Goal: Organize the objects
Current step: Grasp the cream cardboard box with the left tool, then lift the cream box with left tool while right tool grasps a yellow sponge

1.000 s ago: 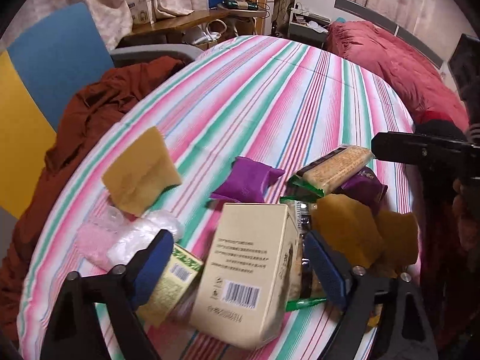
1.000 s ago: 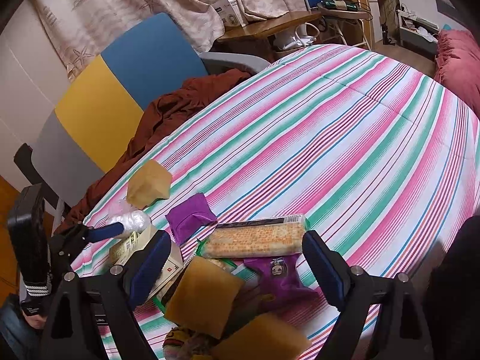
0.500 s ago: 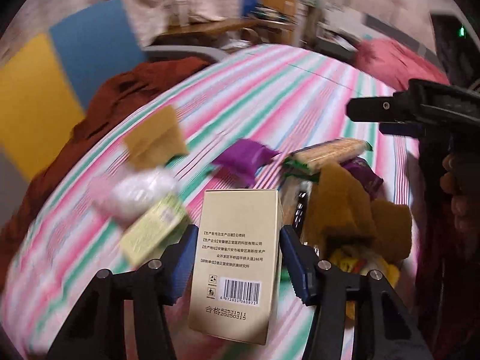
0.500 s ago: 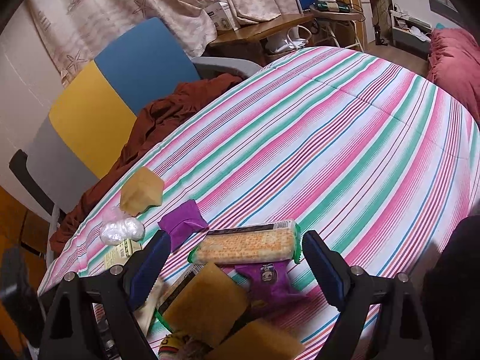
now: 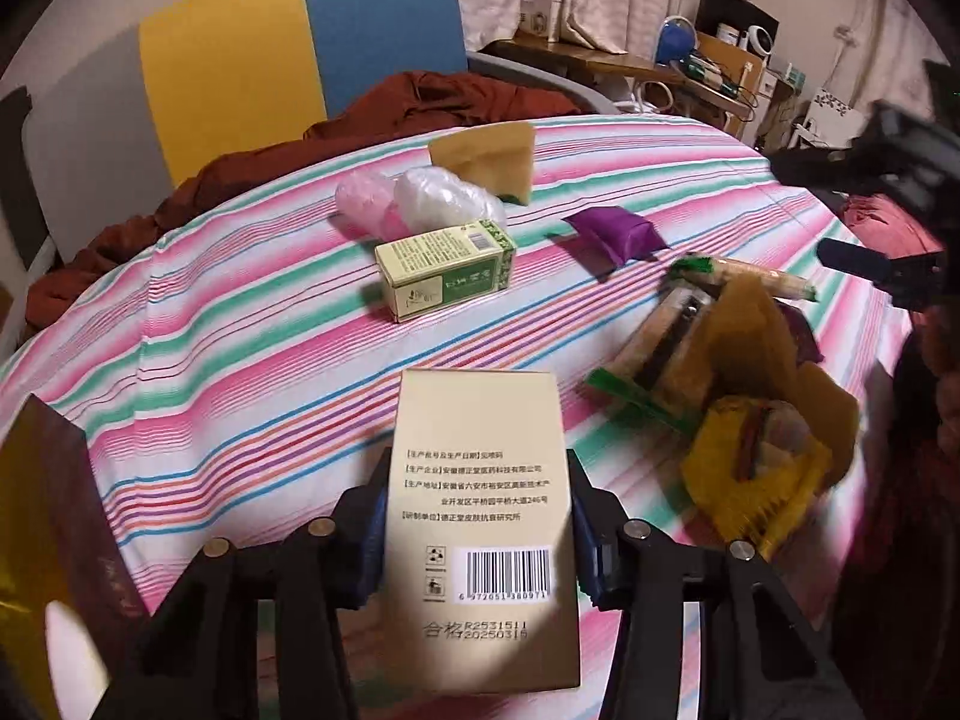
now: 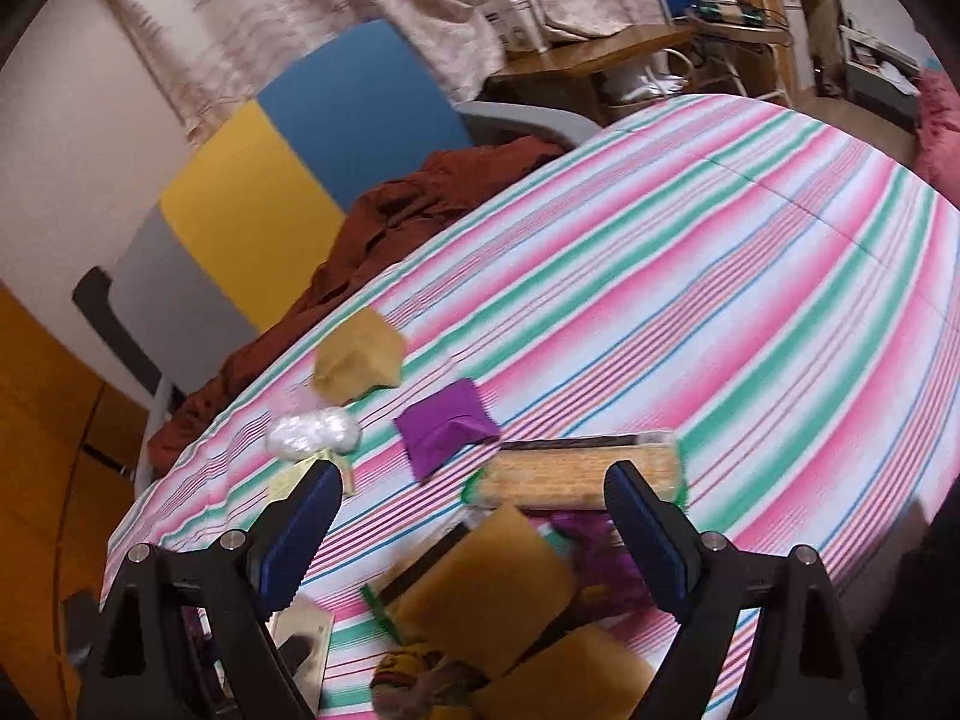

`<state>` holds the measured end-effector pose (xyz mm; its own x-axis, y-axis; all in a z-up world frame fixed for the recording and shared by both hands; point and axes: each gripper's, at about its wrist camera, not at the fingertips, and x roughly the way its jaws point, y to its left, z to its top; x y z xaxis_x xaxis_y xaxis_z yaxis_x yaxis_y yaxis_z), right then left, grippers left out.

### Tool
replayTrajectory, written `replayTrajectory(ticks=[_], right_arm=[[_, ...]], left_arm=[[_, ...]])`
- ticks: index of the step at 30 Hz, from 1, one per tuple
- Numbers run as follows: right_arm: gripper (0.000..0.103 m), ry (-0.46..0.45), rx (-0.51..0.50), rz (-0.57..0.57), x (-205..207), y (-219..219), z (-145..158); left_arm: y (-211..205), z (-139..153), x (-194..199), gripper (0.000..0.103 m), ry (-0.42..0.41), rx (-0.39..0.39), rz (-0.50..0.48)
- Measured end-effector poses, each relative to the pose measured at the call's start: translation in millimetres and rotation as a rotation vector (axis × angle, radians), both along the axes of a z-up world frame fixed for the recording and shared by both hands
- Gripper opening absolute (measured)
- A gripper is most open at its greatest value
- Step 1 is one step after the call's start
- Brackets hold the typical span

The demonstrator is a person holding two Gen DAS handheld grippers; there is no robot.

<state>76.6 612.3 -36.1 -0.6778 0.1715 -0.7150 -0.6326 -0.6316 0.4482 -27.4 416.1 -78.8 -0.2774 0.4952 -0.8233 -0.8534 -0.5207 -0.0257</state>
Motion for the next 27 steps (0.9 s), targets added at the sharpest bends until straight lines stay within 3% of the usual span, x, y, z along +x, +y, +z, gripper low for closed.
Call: replayTrajectory(ticks=[7,19,27], right_arm=[[0.091,0.003,-0.046,0.013,-3.4,-0.2,-4.5],[0.091,0.025,-0.051,0.008,11.1,-4.1,3.6],[0.091,-0.124,-0.004,0.113,12.7,-19.0,-2.7]], left_arm=[[-2.2,-0.3,-0.2,0.050,0.008,0.027,0.025],[-54.0,2.7,39.6,0.050,-0.045,0.079,0.036],[-79.2,4.3,51.7,0.050,-0.078,0.107,0.035]])
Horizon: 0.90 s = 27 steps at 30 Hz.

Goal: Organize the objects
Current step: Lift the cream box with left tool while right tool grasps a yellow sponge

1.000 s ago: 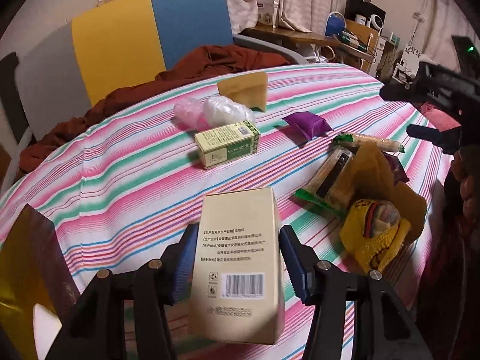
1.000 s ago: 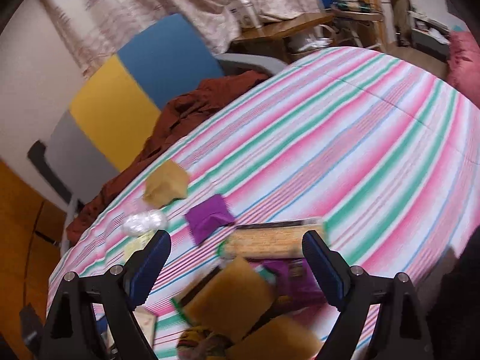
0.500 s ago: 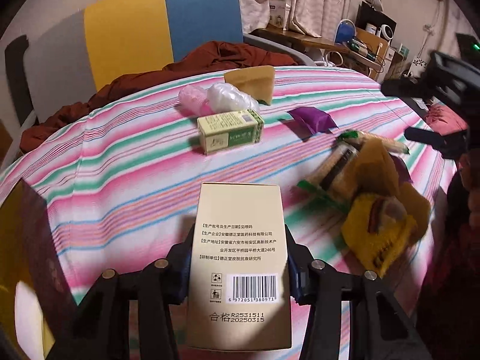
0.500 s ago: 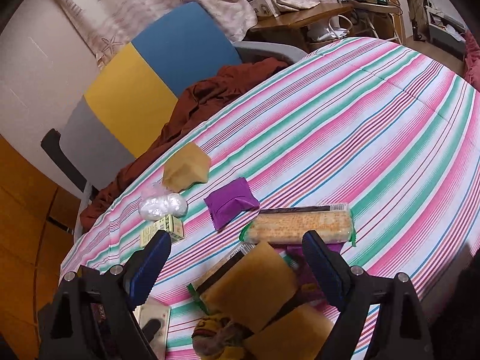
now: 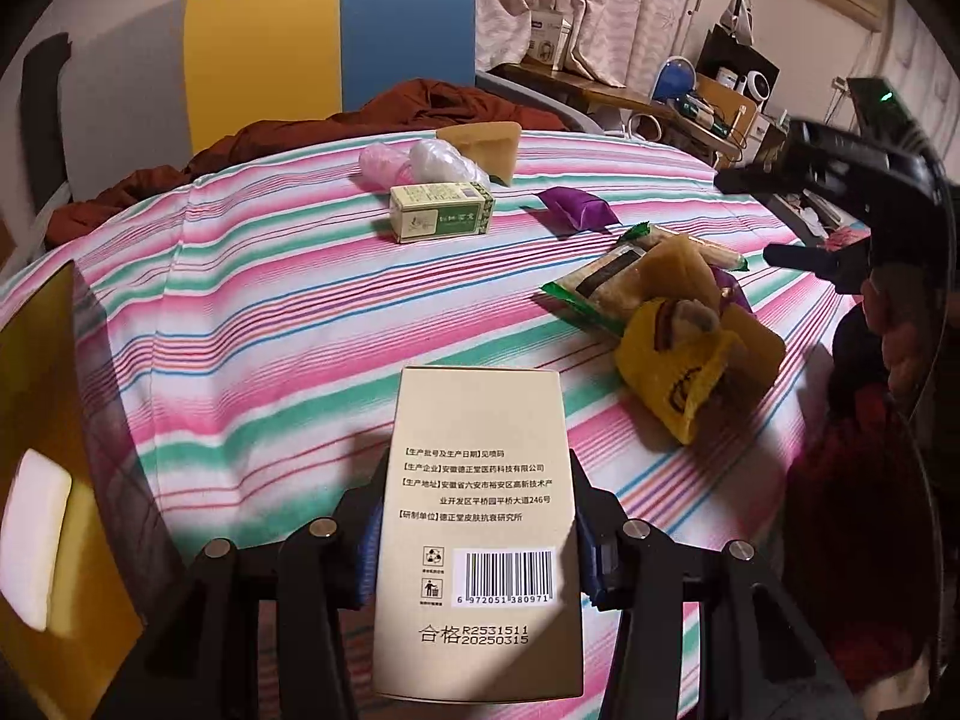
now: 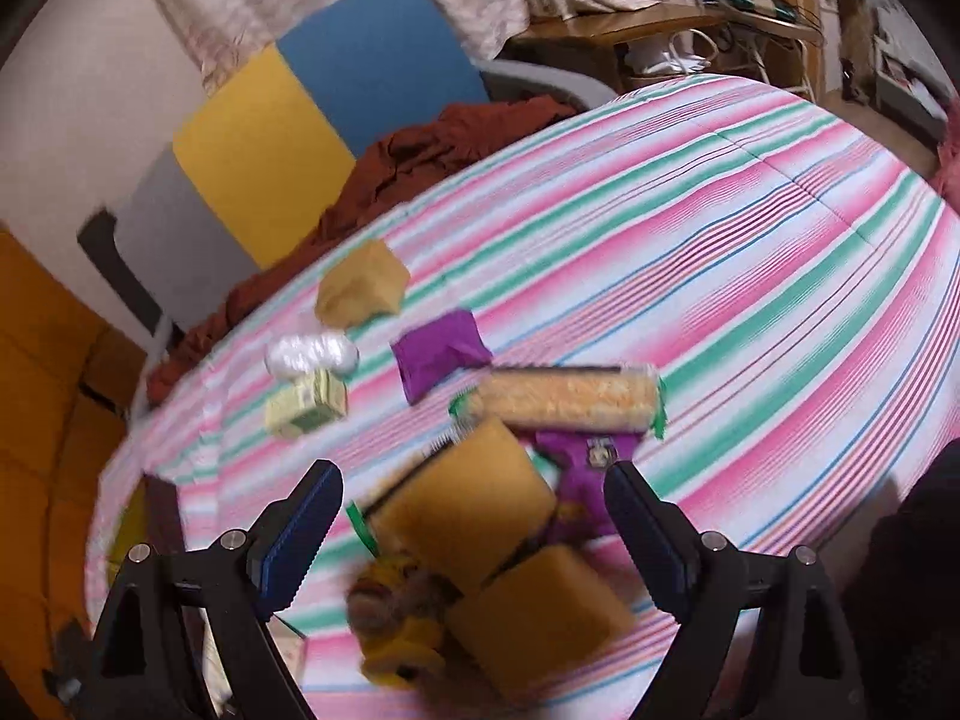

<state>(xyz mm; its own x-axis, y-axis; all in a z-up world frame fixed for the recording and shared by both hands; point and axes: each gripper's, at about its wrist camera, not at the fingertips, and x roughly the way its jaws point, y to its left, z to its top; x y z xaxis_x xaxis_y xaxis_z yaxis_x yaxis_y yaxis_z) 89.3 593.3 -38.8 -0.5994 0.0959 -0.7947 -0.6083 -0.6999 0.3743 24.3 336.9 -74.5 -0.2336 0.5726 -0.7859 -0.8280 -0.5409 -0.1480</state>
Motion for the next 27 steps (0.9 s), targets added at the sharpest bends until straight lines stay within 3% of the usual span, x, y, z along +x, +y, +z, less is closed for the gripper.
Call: replayTrajectory(ticks=[8,13,16,17,22,27], right_arm=[[0.091,-0.187,0.080,0.157,-35.0,-20.1,-18.8],[0.091,-0.247,0.101,0.162,-44.0,-17.3,-33.5],[0.083,-0.216,0.099,0.157,-44.9,-14.5,-34.3],[0.069,-0.213,0.105,0.158,-44.5,-14.7,-34.0],[0.063,-0.192,0.094,0.143,-43.8,-14.0,-33.4],[0.062,-0.033,0.090,0.093,-27.1,-6.4,-11.3]], left_arm=[[-14.3,12.9,4.2,0.050,-0.003,0.038,0.001],[-20.8,21.9,7.8,0.050,0.009,0.060,-0.002],[-23.3,24.7,8.6,0.050,0.008,0.069,0.002],[-23.2,25.3,8.5,0.050,0.006,0.070,0.003],[-27.1,29.9,10.5,0.050,0.007,0.086,0.011],[-34.3,37.5,10.2,0.050,0.014,0.107,0.026]])
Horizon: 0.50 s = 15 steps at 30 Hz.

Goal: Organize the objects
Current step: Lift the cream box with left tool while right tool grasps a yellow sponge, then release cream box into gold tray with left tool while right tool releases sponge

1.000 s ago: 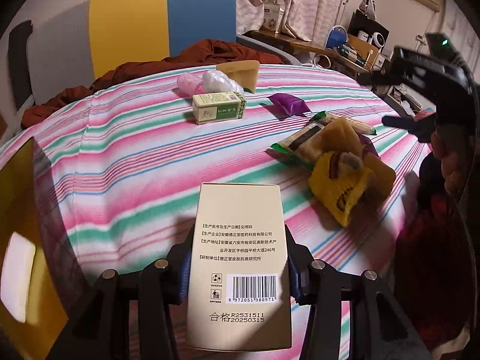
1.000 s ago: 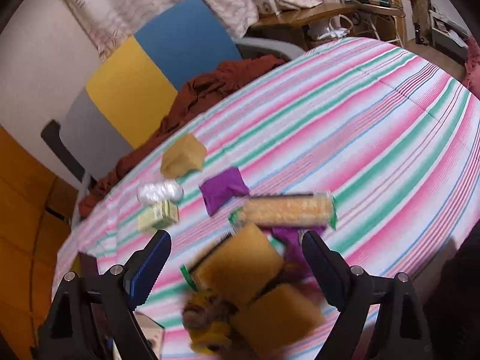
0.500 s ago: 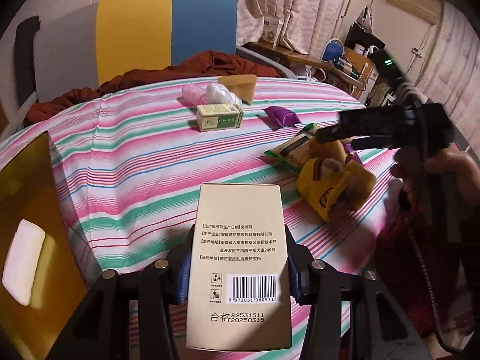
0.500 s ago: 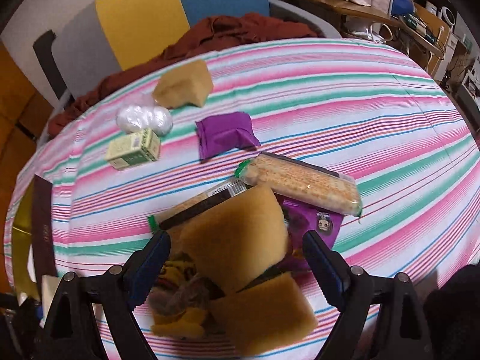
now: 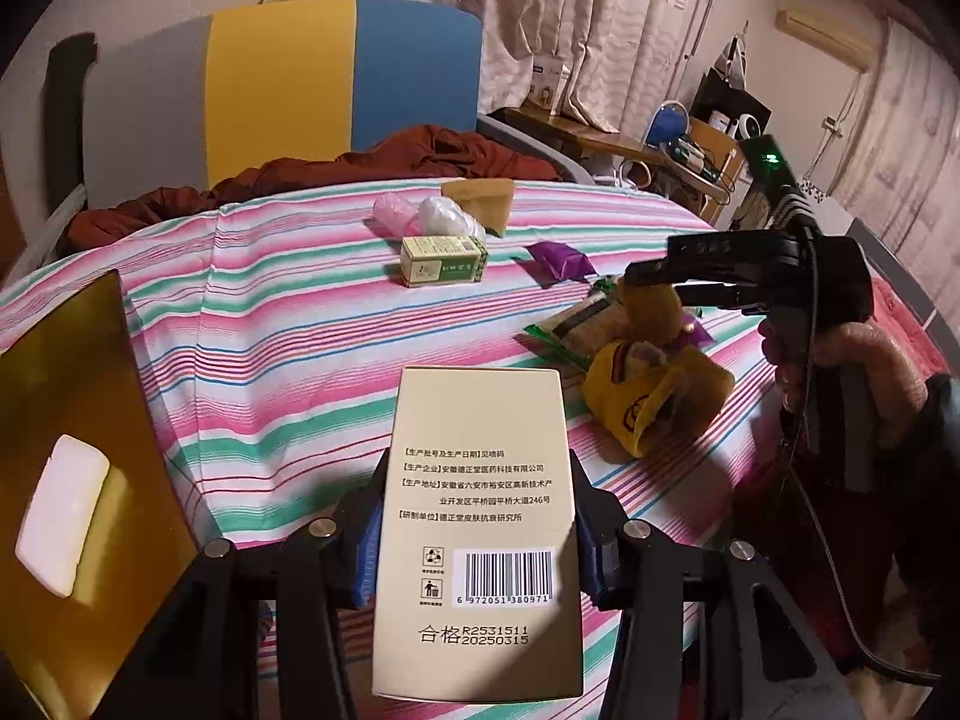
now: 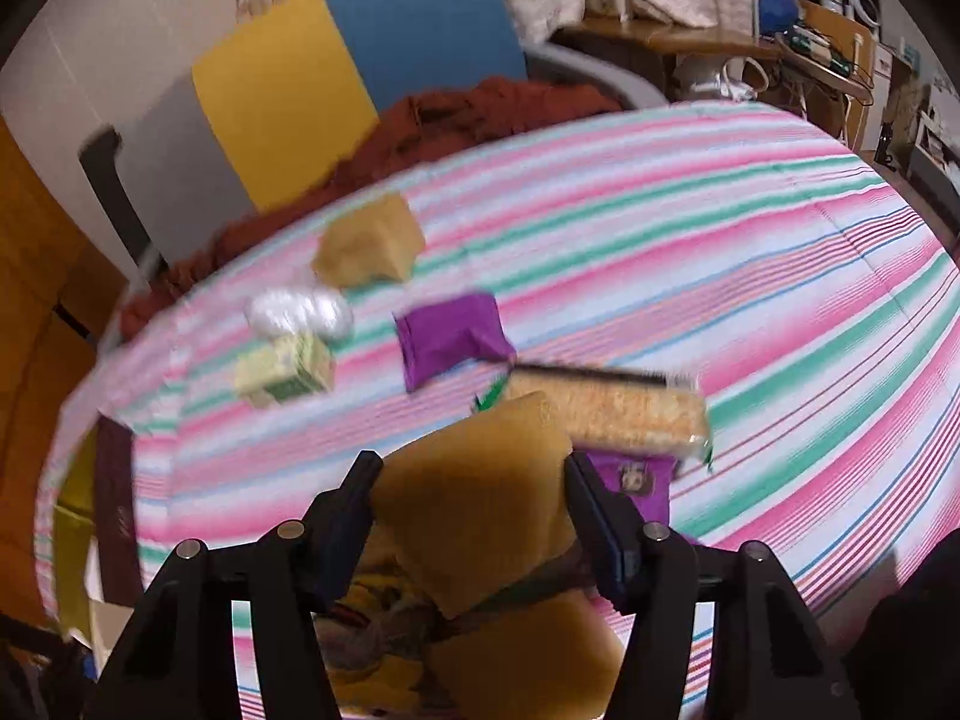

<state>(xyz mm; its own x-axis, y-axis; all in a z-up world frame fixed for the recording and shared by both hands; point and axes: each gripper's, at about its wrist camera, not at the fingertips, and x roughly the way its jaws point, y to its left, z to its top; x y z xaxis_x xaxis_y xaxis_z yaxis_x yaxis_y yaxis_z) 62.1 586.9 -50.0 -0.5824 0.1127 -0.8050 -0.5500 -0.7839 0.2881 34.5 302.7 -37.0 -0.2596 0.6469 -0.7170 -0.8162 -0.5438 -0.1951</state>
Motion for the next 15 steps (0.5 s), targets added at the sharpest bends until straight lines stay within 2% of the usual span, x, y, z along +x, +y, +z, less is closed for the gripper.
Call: replayTrajectory(ticks=[4,8,15], right_arm=[[0.062,0.081,0.018,0.027,2.2,-7.1,14.1],[0.062,0.112,0.056,0.078,-2.9,-23.3,26.6],[0.062,0.152,0.045,0.170,-20.0,-63.5,42.3]], left_arm=[[-5.1,7.2,-0.4,0.050,0.013,0.012,0.013],[-15.9,14.9,-3.5,0.050,0.021,0.024,0.043],[-50.9,30.2,-15.9,0.050,0.042,0.050,0.138]])
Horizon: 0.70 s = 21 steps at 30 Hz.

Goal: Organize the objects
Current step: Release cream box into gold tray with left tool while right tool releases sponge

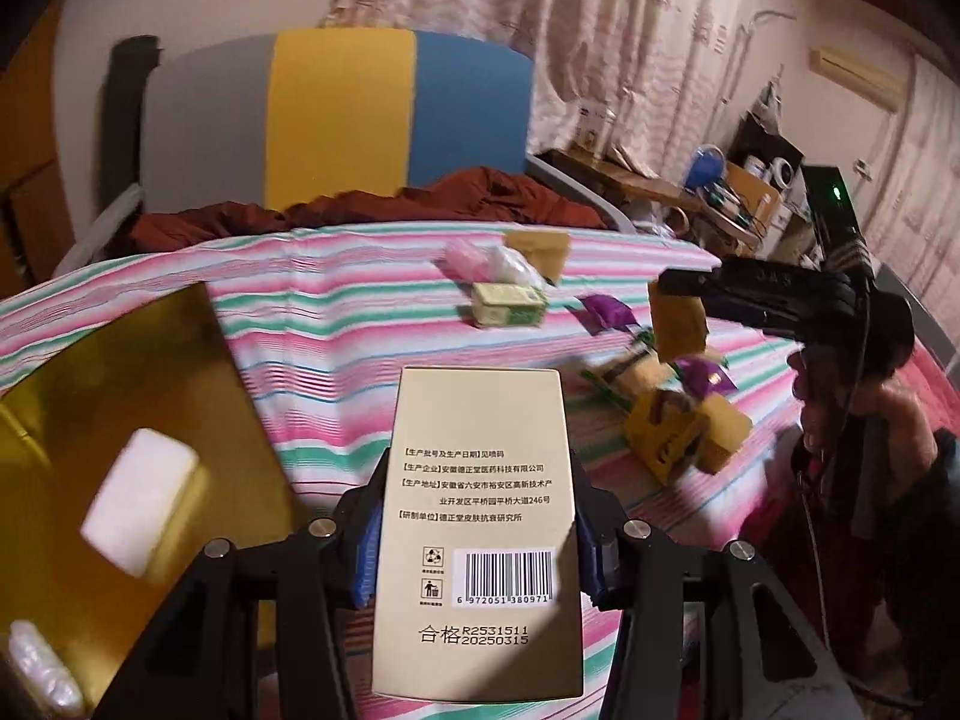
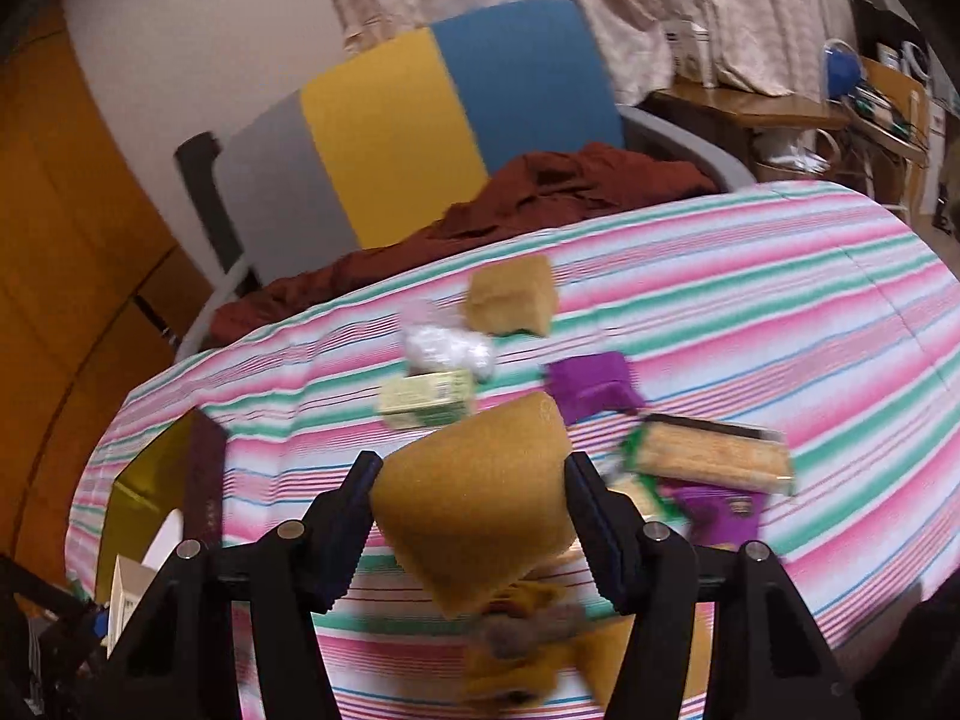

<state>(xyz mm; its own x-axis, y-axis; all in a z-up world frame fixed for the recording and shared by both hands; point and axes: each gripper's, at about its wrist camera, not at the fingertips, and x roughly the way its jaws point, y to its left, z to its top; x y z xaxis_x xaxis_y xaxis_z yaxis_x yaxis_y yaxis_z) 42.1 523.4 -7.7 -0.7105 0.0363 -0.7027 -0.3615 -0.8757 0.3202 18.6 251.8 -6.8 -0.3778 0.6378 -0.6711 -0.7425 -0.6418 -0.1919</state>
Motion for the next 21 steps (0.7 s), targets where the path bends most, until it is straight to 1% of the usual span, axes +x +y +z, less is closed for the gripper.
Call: replayTrajectory(ticks=[4,7,11,13,14,16,18,21], right_arm=[[0.062,0.019,0.011,0.091,-18.3,-36.9,8.6],[0.062,0.035,0.011,0.168,-34.5,-68.2,16.2],[0.062,0.046,0.017,0.299,-59.6,-120.8,22.6],[0.062,0.044,0.018,0.349,-68.5,-142.6,22.3],[0.062,0.038,0.020,0.387,-75.3,-159.7,21.9],[0.062,0.030,0.026,0.435,-83.3,-180.5,20.9],[0.062,0.021,0.038,0.490,-94.1,-207.1,20.0],[0.062,0.012,0.063,0.536,-110.9,-235.2,18.6]], left_arm=[[-33.0,12.4,-13.2,0.050,0.017,0.030,0.089],[-63.7,20.9,-27.1,0.050,0.030,0.040,0.182],[-111.4,26.1,-44.5,0.050,0.051,0.042,0.321],[-132.8,23.6,-51.4,0.050,0.051,0.036,0.384],[-144.8,20.5,-55.7,0.050,0.052,0.022,0.421],[-165.9,11.7,-62.6,0.050,0.042,0.003,0.484],[-181.2,2.5,-68.2,0.051,0.025,-0.016,0.528],[-196.2,-11.4,-75.2,0.051,0.004,-0.043,0.572]])
